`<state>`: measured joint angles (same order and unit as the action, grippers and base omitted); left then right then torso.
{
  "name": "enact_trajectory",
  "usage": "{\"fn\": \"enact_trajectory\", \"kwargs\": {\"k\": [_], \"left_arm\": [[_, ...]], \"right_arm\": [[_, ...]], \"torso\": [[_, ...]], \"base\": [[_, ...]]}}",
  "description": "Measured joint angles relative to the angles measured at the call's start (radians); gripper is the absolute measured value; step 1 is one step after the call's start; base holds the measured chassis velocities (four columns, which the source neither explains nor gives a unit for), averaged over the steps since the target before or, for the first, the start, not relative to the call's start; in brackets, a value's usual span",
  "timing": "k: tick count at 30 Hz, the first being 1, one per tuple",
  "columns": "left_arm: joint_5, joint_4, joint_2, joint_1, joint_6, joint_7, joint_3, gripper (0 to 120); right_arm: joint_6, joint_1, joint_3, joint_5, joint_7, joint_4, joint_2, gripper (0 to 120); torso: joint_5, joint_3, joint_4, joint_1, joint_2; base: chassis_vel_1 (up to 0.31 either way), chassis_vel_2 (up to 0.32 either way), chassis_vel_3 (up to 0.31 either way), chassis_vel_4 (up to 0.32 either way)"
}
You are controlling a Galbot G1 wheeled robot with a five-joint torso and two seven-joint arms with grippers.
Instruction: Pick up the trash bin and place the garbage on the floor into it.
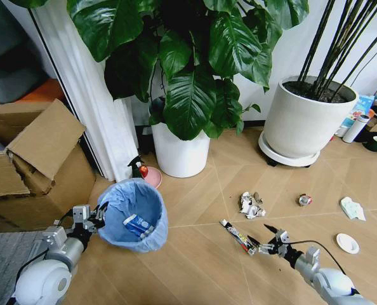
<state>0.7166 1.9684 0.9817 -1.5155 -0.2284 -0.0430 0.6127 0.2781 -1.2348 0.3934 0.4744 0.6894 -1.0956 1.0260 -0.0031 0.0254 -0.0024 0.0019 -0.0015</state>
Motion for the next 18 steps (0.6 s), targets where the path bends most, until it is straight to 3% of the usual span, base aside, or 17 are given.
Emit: {"fn": "enact_trajectory", "kwargs": {"k": [18], "left_arm": [[0.008, 0.003, -0.006, -0.002, -0.001, -0.001, 0.009, 0]], "right_arm": [[0.012, 0.115, -0.069, -0.054, -0.021, 0.151, 0.062, 100]], "torso": [[-0.0001, 0.000, 0.0002, 0.000, 0.000]], "base": [[0.000, 0.000, 0.000, 0.000]]}}
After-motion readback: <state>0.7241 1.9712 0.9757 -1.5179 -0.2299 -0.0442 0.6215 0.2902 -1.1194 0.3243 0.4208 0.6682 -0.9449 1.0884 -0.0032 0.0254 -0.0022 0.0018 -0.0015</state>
